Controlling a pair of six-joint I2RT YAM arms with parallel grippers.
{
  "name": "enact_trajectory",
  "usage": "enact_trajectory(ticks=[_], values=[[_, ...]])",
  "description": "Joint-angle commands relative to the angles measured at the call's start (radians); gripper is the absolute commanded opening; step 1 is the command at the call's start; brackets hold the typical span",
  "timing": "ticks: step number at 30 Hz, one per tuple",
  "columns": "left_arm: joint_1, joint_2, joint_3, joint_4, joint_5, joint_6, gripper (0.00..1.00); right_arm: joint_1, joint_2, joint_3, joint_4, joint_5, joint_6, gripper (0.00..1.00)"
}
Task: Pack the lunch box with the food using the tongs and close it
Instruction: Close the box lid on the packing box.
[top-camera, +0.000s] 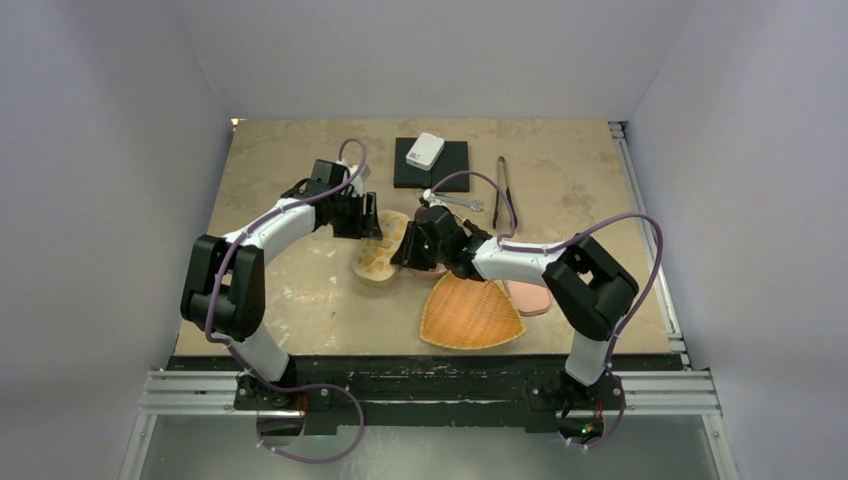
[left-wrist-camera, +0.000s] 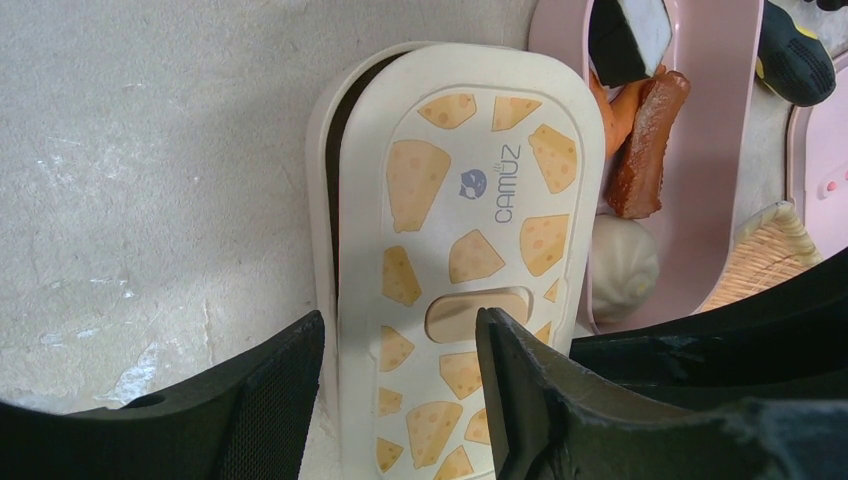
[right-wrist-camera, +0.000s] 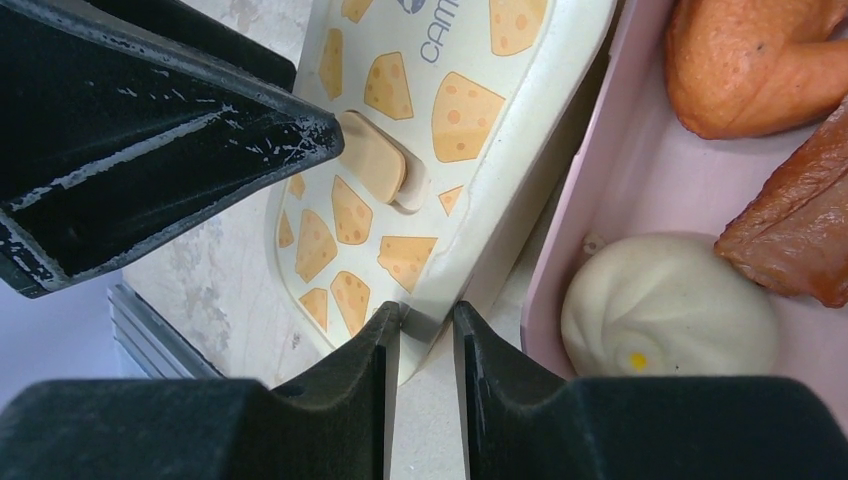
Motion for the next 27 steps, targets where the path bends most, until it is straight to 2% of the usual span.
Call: enact_trajectory(ticks=[1, 8, 14, 22, 27], values=[[0.008, -0.003, -0.002, -0.002, -0.003, 0.022, 0.56, 0.009, -0.030, 0.013, -0.014, 0.018, 0.010, 0.30], [0.024, -0.069, -0.019, -0.002, -0.083, 0.026, 0.60, 0.010, -0.063, 0.027, -0.070, 0.089, -0.013, 0.35], [0.051, -0.113, -0.077, 0.003, -0.060, 0.023, 0.63, 0.010, -0.092, 0.049, -0.108, 0.124, -0.028, 0.46], [0.055, -0.075, -0.083, 0.014, 0.017, 0.021, 0.62, 0.010, -0.046, 0.076, -0.066, 0.106, -0.050, 0.47], [0.056, -0.071, -0.084, 0.017, 0.027, 0.021, 0.59, 0.012, -0.048, 0.057, -0.042, 0.081, -0.047, 0.42]])
